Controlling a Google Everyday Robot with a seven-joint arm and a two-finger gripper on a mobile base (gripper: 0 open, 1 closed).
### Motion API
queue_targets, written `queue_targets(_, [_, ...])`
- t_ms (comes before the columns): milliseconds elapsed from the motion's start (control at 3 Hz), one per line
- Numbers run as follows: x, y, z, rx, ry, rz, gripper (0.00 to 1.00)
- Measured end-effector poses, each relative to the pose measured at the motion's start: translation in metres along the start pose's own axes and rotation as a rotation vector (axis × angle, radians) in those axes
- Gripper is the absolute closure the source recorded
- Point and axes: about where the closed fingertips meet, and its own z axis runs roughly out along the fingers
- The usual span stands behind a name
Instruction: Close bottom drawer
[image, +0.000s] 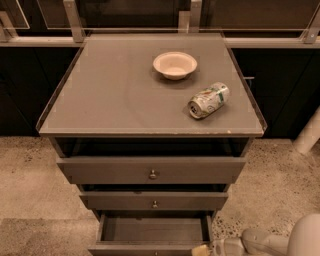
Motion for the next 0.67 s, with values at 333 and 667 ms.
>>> queue_targets(333, [0.0017, -0.0128, 0.0063, 0.062, -0.016, 0.007, 1.0])
queue_targets(667, [0.0013, -0.0129, 0.0067, 0.063, -0.016, 0.007, 1.0])
